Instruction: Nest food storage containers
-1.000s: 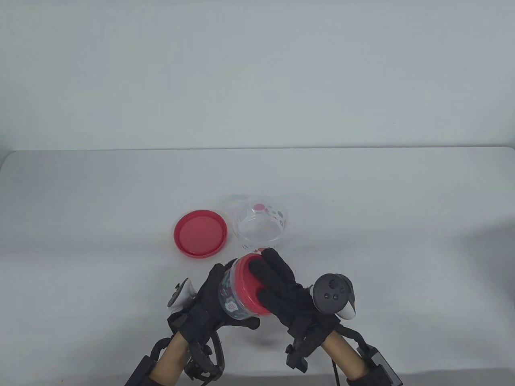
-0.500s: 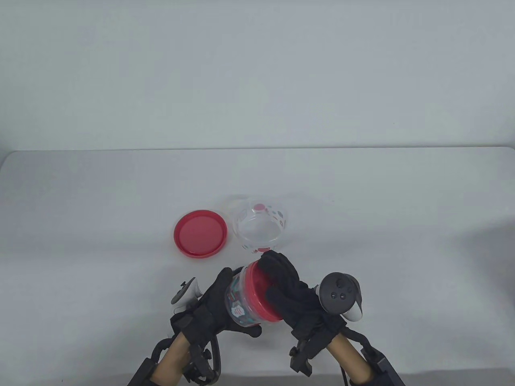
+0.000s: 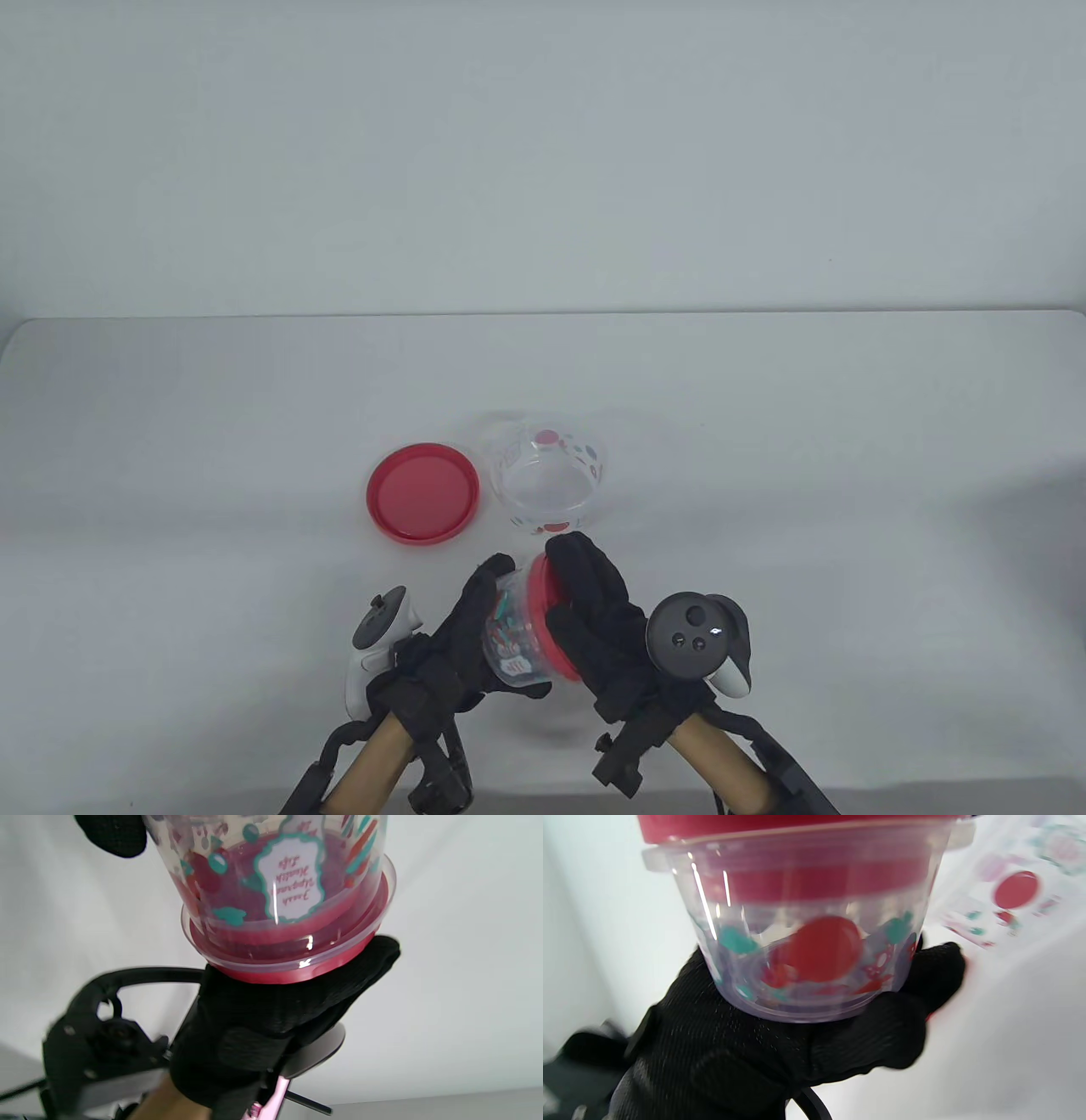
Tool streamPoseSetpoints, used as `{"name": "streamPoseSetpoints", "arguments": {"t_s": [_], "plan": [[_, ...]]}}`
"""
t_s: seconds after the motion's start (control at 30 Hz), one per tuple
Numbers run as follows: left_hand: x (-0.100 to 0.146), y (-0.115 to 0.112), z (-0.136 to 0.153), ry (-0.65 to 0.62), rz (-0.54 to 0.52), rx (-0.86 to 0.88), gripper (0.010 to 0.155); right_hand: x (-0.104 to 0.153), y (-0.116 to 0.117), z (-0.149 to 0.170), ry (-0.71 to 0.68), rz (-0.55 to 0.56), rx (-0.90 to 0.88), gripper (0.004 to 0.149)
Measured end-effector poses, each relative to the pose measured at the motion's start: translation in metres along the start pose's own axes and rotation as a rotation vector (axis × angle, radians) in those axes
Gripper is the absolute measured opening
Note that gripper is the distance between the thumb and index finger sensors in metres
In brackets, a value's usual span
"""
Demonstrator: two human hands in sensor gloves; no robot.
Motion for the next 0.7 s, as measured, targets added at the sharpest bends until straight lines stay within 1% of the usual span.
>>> {"name": "streamPoseSetpoints", "arguments": {"t_s": [0.07, 0.1, 0.17, 0.23, 0.3, 0.33, 0.4, 0.43, 0.47, 0.5, 0.53, 0.57, 0.6, 0.63, 0.7], "plan": [[0.001, -0.001, 0.0, -0.002, -0.029, -0.081, 0.084, 0.001, 0.0, 0.003, 0.048, -0.015, -0.085, 0.076], [0.0, -0.003, -0.001, -0.02, -0.025, -0.082, 0.084, 0.002, 0.0, 0.003, 0.083, 0.005, -0.094, 0.077], [-0.002, -0.005, -0.002, -0.035, -0.015, -0.101, 0.085, 0.003, 0.0, 0.001, 0.078, 0.029, -0.078, 0.078], [-0.002, -0.006, -0.003, -0.052, -0.044, -0.154, 0.086, 0.003, 0.0, 0.001, 0.097, 0.041, -0.062, 0.079], [-0.002, -0.006, -0.003, -0.071, -0.09, -0.226, 0.086, 0.001, 0.0, 0.003, 0.138, 0.046, -0.095, 0.078], [-0.004, -0.005, -0.001, -0.063, -0.088, -0.223, 0.086, -0.001, 0.0, 0.005, 0.161, 0.046, -0.118, 0.077], [-0.008, -0.003, 0.004, -0.027, -0.06, -0.134, 0.084, -0.003, -0.002, 0.012, 0.186, 0.022, -0.149, 0.077], [-0.009, -0.001, 0.007, -0.02, -0.049, -0.086, 0.083, -0.003, -0.004, 0.015, 0.186, -0.009, -0.191, 0.077], [-0.01, 0.001, 0.008, -0.022, -0.041, -0.054, 0.082, -0.003, -0.005, 0.017, 0.176, -0.042, -0.22, 0.081], [-0.011, 0.003, 0.009, -0.031, -0.029, 0.005, 0.082, -0.004, -0.006, 0.018, 0.142, -0.135, -0.266, 0.084], [-0.011, 0.004, 0.01, -0.041, -0.028, 0.04, 0.081, -0.005, -0.006, 0.016, 0.142, -0.241, -0.257, 0.087], [-0.011, 0.006, 0.011, -0.046, -0.027, 0.062, 0.081, -0.007, -0.005, 0.015, 0.124, -0.318, -0.232, 0.089], [-0.01, 0.007, 0.012, -0.057, -0.026, 0.081, 0.081, -0.008, -0.004, 0.014, 0.106, -0.346, -0.183, 0.092], [-0.009, 0.007, 0.012, -0.063, -0.031, 0.096, 0.08, -0.01, -0.003, 0.014, 0.088, -0.325, -0.131, 0.092], [-0.009, 0.01, 0.013, -0.066, -0.04, 0.103, 0.079, -0.012, 0.0, 0.015, 0.038, -0.23, -0.108, 0.093]]}}
Point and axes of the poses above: the tracker on the back of each hand, its own z axis roughly to the little-finger side, its own x axis roughly from the fingertips to the wrist, y = z × x, the point moved 1 cm from there along -x, roughly from the wrist to the fingertips, and after that the axes turned 2 degrees about y, right-handed, at the moved point
